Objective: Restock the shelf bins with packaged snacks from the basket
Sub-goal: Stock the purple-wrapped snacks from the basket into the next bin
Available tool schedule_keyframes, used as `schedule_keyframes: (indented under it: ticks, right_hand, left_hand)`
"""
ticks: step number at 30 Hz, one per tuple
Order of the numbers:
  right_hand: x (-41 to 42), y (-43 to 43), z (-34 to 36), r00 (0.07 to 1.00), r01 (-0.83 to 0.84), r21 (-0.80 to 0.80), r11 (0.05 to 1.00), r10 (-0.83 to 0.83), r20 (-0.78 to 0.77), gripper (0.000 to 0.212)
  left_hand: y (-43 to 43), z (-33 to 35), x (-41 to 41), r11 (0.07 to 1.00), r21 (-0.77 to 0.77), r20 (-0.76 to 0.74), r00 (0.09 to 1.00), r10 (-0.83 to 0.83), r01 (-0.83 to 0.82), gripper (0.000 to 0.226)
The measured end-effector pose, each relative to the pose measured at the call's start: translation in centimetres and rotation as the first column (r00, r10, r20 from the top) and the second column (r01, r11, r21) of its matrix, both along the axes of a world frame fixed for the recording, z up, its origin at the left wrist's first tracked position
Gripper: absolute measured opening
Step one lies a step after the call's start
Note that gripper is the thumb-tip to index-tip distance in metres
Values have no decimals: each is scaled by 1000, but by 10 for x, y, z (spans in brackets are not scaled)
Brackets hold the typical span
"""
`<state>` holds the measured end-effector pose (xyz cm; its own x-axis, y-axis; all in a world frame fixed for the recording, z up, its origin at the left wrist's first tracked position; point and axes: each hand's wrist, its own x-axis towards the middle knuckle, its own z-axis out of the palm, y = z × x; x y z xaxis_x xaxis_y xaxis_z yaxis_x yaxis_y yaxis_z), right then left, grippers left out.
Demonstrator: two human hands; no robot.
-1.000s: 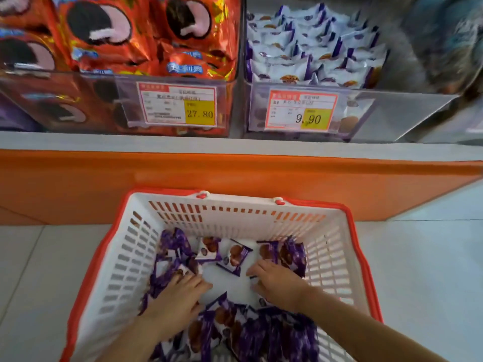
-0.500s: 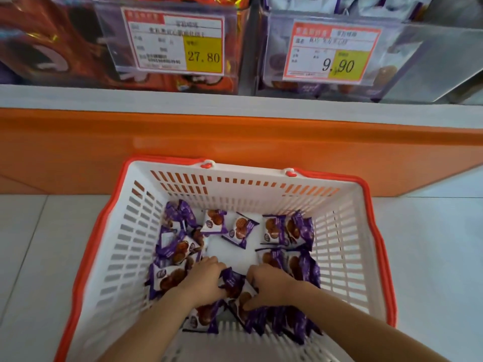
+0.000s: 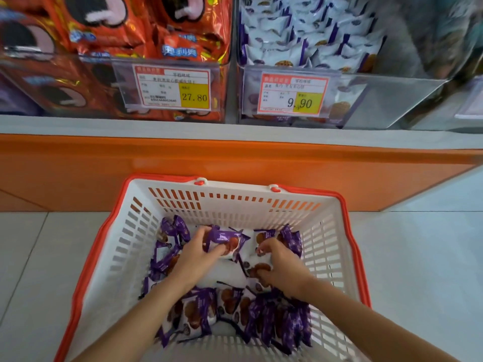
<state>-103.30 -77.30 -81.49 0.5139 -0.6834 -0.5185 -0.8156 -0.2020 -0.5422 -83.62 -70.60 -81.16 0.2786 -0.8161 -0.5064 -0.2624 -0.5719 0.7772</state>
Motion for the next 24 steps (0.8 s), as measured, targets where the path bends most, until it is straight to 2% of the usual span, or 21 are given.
schedule_keyframes:
  ticks: [2, 4, 9, 15, 19, 21, 24]
  right_hand:
    - [-3, -6, 14, 997, 59, -70, 996, -54, 60, 45]
    - [-5, -12, 31, 982, 142, -96, 985, -128, 140, 42]
    - [-10, -20, 76, 886, 353, -96, 931, -300, 353, 35]
    - [-27, -27, 107, 795, 474, -18, 880, -419, 439, 34]
    - [-40, -30, 124, 735, 495, 97, 864, -476, 484, 35]
    - [-45, -32, 139, 735, 485, 75, 871, -452, 505, 30]
    - [-56, -43, 171, 724, 523, -84, 848, -390, 569, 33]
  left_hand:
    - [-7, 19, -2, 993, -73, -112, 990, 89, -98, 31]
    - [-12, 37, -4, 984, -124, -181, 978, 106, -129, 27]
    - [-23, 76, -13, 980, -125, -216, 968, 127, -156, 20]
    - [-32, 120, -26, 960, -277, -29, 999, 36, -43, 35]
    - [-35, 151, -37, 930, -367, 26, 1000, 11, 0, 28]
    - [-37, 171, -42, 904, -425, 66, 998, -18, 45, 26]
    - [-48, 202, -43, 836, -519, 224, 972, -68, 178, 31]
